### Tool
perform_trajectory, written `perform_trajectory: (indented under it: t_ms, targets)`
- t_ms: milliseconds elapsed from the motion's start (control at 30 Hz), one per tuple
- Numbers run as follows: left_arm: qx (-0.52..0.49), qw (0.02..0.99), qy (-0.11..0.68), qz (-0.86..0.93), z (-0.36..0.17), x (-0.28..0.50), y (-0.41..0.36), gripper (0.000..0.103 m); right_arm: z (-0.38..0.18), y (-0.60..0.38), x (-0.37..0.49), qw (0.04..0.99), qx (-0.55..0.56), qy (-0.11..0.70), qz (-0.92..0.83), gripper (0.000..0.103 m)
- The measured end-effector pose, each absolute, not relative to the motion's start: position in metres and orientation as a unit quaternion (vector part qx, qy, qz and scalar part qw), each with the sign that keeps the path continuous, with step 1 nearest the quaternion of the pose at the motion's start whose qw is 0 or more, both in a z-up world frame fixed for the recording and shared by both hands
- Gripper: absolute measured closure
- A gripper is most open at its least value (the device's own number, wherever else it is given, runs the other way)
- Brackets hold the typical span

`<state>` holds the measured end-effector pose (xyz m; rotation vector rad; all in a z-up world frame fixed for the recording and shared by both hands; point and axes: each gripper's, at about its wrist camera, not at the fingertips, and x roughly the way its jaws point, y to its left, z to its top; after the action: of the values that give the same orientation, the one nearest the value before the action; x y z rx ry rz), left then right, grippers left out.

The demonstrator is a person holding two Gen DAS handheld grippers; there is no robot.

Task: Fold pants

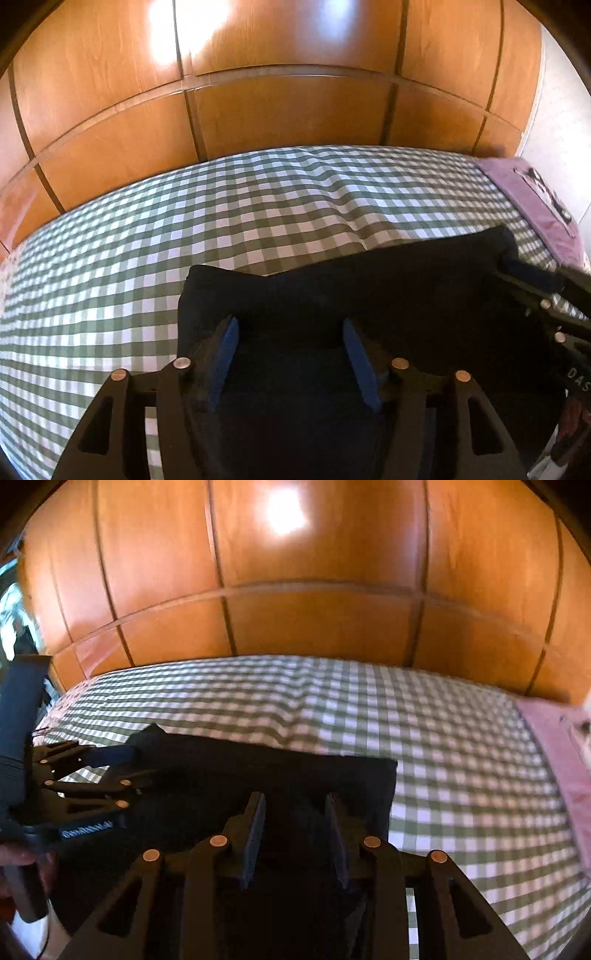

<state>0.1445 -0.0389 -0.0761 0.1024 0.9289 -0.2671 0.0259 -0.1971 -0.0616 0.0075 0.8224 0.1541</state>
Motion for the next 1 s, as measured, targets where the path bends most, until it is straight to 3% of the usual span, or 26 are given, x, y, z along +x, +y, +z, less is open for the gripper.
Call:
perform_trajectory:
  t_ms: [267, 500, 833, 967, 1000]
  targets:
    - [0.014, 0.884, 0.446, -0.139, -0.094, 0.154, -0.033, 0.032, -0.077, -0.208, 0.03, 0.92, 0.018, 0.387, 0.054, 0.085]
    - [-0.008, 0.881, 0.451, -0.145, -0.104, 0.168, -0.031, 0.029, -0.088, -0.22, 0.053, 0.917, 0.068, 0.39, 0.055, 0.085]
    - [-0.013, 0.897, 0.425, -0.123, -0.097, 0.147, -0.027, 0.029, -0.086, -0.217, 0.037, 0.93, 0.057, 0.36, 0.039, 0.085]
    - [-0.021, 0.901, 0.419, -0.109, -0.093, 0.133, -0.019, 0.029, -0.08, -0.22, 0.027, 0.932, 0.055, 0.357, 0.028, 0.076]
    - [-0.025, 0.902, 0.418, -0.106, -0.092, 0.129, -0.017, 0.029, -0.077, -0.222, 0.022, 0.931, 0.058, 0.358, 0.024, 0.066]
